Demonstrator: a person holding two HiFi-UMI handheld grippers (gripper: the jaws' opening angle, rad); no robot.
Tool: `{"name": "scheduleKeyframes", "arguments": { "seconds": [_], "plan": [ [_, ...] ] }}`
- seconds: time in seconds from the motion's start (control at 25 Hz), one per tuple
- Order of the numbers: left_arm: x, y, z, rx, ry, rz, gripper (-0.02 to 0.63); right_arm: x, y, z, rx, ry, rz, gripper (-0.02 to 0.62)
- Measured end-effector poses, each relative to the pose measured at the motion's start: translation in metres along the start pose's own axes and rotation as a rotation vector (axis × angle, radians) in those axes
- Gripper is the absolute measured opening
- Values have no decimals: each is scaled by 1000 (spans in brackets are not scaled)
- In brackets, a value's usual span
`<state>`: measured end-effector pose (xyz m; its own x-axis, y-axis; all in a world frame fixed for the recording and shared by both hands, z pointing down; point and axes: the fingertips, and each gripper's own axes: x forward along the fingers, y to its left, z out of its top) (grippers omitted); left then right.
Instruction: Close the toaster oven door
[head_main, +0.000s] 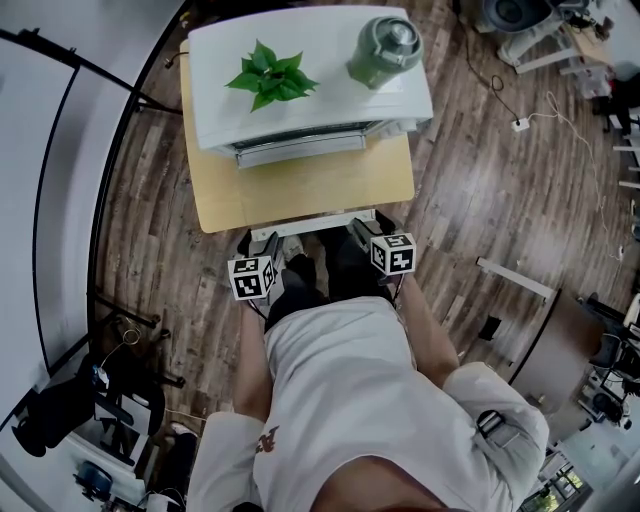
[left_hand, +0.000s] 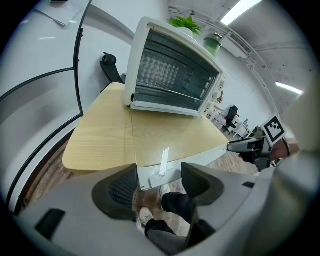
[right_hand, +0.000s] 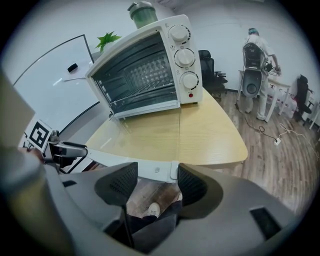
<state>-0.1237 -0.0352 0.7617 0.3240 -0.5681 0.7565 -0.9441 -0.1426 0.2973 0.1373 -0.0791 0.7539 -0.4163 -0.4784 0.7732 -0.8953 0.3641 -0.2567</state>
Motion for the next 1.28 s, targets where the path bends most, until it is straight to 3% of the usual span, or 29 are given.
{"name": "scheduleKeyframes", "arguments": {
  "seconds": [1.28],
  "plan": [
    [-62,-18,64,22,-186,-11,281,-59,17,62,116,-209,42,247]
  ]
}}
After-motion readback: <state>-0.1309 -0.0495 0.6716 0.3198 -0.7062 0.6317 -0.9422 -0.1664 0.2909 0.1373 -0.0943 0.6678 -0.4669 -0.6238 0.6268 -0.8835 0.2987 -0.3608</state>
